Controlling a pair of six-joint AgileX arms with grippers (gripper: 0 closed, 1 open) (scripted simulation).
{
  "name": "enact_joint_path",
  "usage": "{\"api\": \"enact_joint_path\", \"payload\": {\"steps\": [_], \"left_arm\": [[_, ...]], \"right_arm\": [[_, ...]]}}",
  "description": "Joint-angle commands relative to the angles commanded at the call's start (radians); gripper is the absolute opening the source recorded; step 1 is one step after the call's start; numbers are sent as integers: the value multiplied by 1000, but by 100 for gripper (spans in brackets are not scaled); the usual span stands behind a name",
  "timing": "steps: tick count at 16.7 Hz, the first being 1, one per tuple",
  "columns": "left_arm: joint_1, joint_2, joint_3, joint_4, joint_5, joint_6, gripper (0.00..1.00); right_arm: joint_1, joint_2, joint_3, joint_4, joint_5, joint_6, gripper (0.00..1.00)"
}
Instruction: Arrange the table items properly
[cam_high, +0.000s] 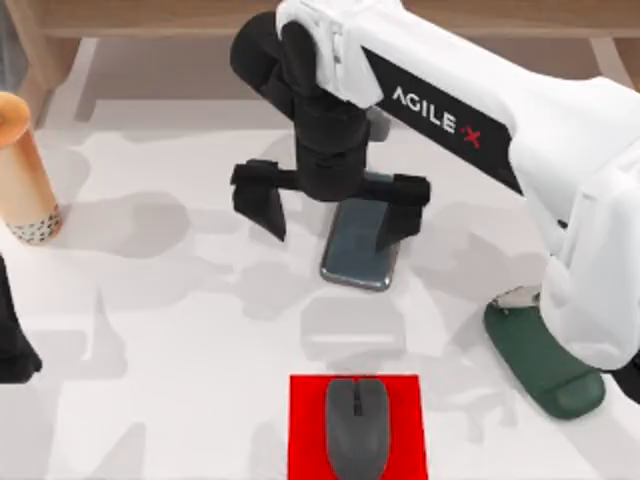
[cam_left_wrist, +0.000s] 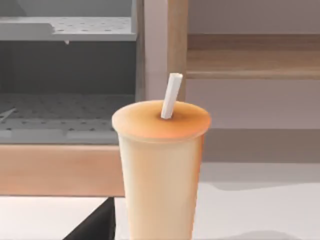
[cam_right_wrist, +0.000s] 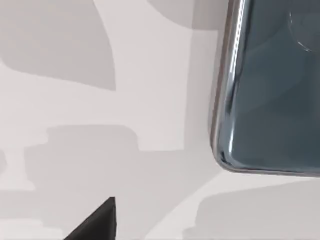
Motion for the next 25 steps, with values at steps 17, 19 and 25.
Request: {"api": "enact_joint_path", "payload": {"steps": [17,19,25], "left_arm": [[0,0,0,0,0,0,100],[0,0,0,0,0,0,100],[0,0,0,0,0,0,100]], "right_arm": [[-118,184,380,-171,3,-52,100],[-119,169,311,-119,3,-53,100],[-122,117,49,90,2,-56,100]]}}
